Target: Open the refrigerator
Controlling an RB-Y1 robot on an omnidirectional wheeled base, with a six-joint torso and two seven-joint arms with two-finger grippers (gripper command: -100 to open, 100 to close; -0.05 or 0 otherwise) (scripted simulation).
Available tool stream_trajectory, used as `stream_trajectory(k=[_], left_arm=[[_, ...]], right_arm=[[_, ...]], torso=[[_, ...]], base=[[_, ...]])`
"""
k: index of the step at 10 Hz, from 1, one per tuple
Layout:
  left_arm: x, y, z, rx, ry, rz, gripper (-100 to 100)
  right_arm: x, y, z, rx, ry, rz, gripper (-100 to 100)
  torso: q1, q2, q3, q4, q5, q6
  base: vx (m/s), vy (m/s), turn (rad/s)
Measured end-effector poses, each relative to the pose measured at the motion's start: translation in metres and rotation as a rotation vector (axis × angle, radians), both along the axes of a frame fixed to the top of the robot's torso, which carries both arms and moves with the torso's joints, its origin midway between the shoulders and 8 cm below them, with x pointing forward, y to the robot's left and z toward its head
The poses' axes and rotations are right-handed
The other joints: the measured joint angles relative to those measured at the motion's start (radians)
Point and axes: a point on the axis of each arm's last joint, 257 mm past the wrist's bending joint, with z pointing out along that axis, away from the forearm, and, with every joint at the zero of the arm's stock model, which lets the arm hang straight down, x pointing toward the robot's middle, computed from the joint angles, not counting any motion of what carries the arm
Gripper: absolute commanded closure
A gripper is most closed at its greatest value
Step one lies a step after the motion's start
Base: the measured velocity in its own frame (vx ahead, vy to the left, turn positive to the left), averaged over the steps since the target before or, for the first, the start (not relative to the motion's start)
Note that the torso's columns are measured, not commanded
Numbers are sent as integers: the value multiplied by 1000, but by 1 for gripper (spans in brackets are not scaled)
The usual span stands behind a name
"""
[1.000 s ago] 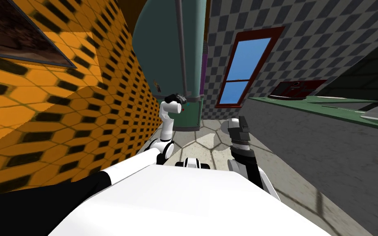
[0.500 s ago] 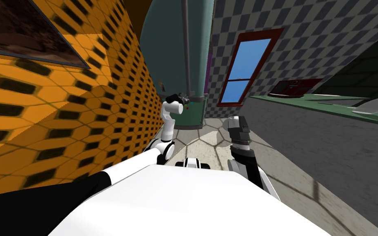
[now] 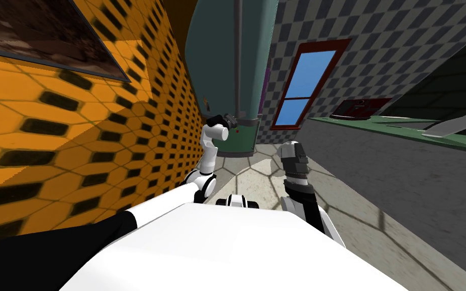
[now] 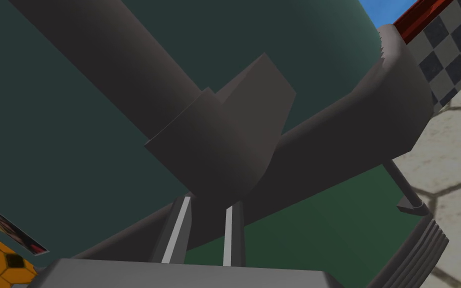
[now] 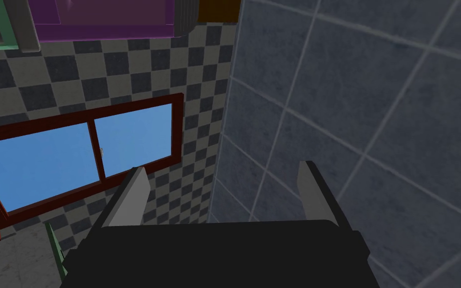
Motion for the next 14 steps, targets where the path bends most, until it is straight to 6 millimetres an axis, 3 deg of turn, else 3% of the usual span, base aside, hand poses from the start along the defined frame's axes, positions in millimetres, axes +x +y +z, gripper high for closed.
stream_trajectory(k=[1,3,14], left_arm=[[0,-2,-5,3,11,-3,100],[-3,-9,-9,5,19,-27,100],[-40,-73,-5,6,9,-213,100]], right_arm=[[0,0,0,0,0,0,0],[0,0,0,0,0,0,0],[0,0,0,0,0,0,0]], torso=[[-8,-4,-2,-2,-1,-1],[0,-7,-4,-5,0,0],[6,-5,-5,0,4,-4]], base=[[-39,201,-31],[-58,255,-67],[-70,271,-46]])
